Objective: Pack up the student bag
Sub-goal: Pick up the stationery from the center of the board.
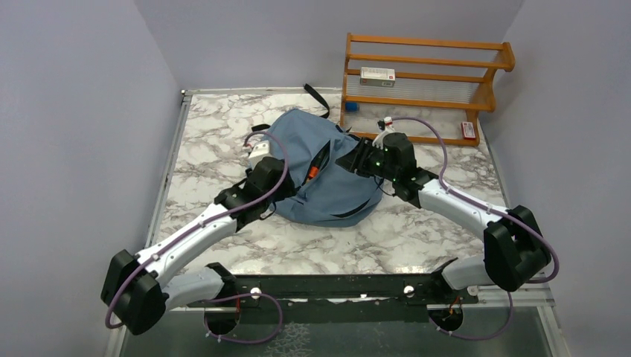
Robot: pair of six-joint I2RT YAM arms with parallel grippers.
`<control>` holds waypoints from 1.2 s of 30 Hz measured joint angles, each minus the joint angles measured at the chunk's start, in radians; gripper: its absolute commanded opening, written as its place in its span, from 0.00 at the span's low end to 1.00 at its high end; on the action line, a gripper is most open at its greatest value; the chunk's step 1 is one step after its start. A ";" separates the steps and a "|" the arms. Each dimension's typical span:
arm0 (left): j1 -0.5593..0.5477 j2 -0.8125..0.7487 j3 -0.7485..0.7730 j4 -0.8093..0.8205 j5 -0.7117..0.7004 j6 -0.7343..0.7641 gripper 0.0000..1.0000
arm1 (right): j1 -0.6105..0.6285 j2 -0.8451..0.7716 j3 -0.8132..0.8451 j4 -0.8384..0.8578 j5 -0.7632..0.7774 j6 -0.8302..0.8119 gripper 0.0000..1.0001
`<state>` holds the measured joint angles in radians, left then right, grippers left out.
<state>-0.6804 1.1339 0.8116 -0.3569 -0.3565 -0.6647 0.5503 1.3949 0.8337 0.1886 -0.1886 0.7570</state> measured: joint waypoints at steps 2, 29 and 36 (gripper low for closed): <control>0.003 -0.060 -0.050 -0.055 -0.043 -0.122 0.69 | 0.000 -0.002 -0.005 -0.003 0.002 0.000 0.43; 0.431 -0.014 -0.125 -0.574 0.035 -0.859 0.58 | 0.000 -0.002 -0.014 -0.036 0.002 -0.006 0.43; 0.443 0.037 -0.169 -0.557 0.085 -0.862 0.54 | 0.000 -0.002 -0.014 -0.049 0.002 -0.006 0.43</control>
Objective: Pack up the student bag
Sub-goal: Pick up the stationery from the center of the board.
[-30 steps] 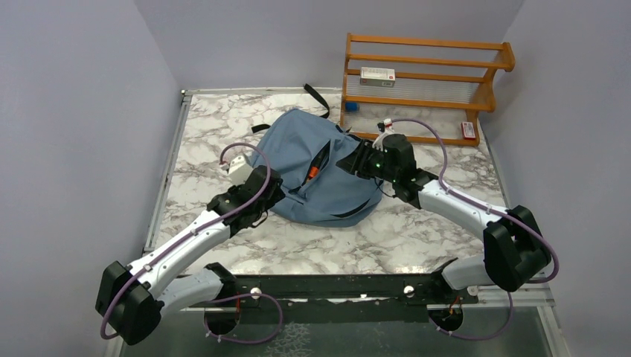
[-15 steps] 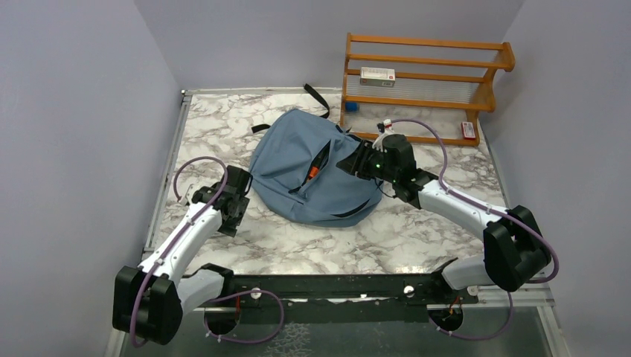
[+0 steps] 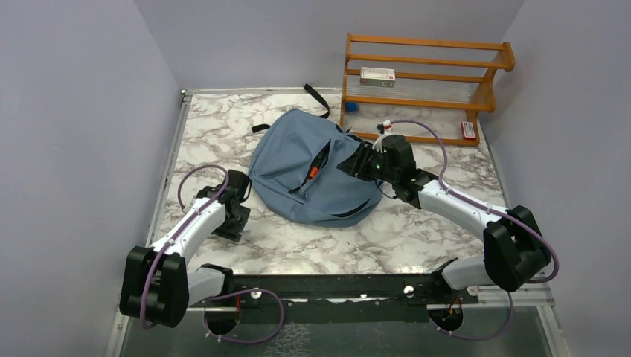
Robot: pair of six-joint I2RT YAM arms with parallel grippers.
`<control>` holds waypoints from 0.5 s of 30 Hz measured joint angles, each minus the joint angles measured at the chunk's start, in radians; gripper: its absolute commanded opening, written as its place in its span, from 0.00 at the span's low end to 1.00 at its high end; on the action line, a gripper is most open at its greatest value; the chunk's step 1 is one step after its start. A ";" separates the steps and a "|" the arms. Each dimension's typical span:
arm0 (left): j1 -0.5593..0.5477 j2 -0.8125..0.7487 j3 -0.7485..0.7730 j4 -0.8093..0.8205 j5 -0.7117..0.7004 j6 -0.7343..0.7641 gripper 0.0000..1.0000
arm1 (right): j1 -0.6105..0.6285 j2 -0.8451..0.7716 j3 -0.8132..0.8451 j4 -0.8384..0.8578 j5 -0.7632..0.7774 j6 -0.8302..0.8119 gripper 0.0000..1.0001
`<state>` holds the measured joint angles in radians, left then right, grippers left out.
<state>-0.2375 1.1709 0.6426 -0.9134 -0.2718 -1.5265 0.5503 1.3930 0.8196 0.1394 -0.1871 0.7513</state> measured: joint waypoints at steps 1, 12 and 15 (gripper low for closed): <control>0.001 0.001 -0.002 0.003 0.001 0.000 0.53 | 0.000 0.000 0.000 -0.002 0.000 0.000 0.43; 0.030 0.030 -0.019 0.031 0.003 -0.003 0.52 | 0.000 0.000 0.000 -0.011 0.000 0.000 0.43; 0.049 0.030 -0.031 0.033 0.003 -0.003 0.53 | 0.000 0.000 0.000 -0.011 0.000 0.000 0.43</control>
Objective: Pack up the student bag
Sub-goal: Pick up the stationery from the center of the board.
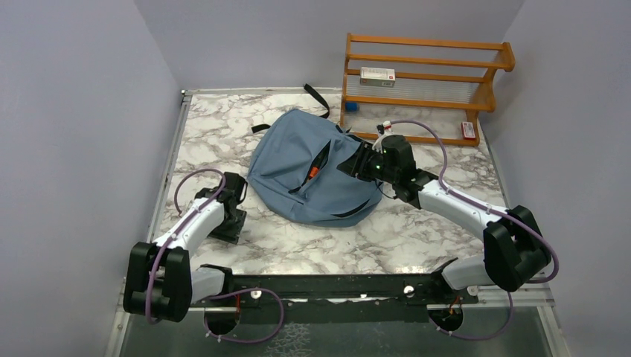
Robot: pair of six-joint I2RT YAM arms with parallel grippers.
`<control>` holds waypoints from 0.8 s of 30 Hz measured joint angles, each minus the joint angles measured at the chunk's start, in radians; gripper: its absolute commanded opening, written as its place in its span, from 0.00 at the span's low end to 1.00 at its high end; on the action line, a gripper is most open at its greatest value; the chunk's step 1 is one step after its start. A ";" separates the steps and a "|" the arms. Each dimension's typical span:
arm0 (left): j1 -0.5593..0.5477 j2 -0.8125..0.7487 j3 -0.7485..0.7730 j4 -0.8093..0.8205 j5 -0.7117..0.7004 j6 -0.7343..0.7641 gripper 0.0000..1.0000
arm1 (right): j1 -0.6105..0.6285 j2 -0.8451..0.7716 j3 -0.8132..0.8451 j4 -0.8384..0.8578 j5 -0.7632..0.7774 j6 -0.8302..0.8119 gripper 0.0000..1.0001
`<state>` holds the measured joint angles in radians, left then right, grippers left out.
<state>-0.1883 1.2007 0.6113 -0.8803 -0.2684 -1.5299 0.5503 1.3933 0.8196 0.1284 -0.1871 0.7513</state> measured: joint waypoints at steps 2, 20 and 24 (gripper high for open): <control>0.015 0.000 -0.006 0.000 0.000 0.001 0.53 | 0.000 0.000 0.000 0.000 0.000 0.000 0.43; 0.060 0.077 0.029 0.009 -0.002 0.063 0.10 | 0.000 0.003 0.000 0.000 0.000 0.007 0.43; 0.068 0.080 0.032 0.017 -0.002 0.076 0.00 | 0.000 0.003 0.000 0.000 0.000 0.007 0.43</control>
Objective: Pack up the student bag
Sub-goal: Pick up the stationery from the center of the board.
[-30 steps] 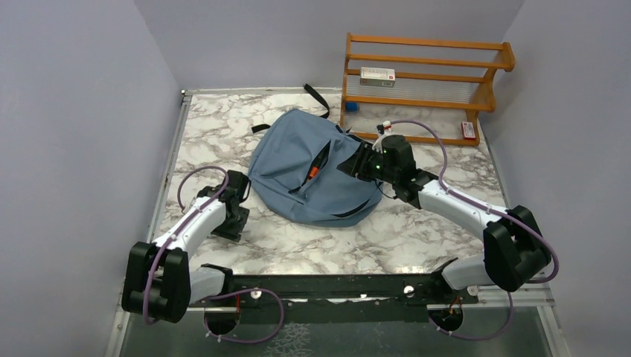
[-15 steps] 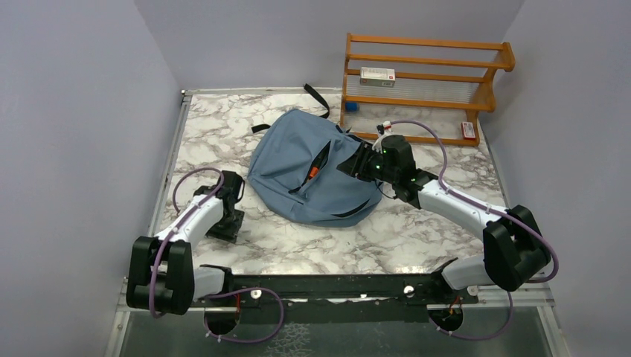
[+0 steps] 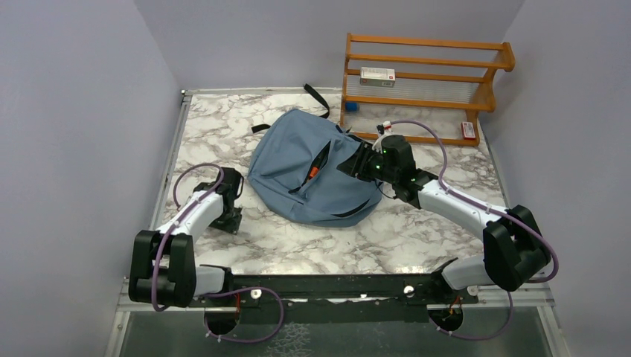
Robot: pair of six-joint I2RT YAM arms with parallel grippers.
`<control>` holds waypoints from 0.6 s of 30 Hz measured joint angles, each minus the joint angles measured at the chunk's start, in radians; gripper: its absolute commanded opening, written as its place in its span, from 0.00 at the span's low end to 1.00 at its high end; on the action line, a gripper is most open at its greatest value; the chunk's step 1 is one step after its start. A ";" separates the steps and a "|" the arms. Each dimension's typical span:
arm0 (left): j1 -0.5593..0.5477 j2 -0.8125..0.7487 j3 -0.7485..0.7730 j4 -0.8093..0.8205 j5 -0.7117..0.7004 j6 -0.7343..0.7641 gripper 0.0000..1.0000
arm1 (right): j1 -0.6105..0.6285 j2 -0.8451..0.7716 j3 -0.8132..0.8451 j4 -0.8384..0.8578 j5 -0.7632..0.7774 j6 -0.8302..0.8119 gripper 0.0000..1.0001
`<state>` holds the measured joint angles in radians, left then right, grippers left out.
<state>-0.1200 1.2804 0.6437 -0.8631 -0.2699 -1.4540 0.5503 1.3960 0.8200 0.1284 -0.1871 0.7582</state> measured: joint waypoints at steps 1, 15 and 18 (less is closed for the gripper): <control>0.002 0.002 0.002 0.004 -0.001 0.005 0.00 | 0.000 0.000 0.000 0.000 0.000 0.000 0.43; 0.008 -0.117 0.113 0.307 0.037 0.405 0.00 | 0.000 -0.058 -0.016 0.032 -0.002 0.000 0.43; 0.008 -0.127 0.158 0.445 0.144 0.543 0.00 | 0.000 -0.063 -0.023 0.079 -0.029 0.006 0.43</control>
<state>-0.1120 1.1538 0.8013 -0.4183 -0.1261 -0.9112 0.5503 1.3327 0.7975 0.2073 -0.2165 0.7643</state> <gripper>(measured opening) 0.027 0.428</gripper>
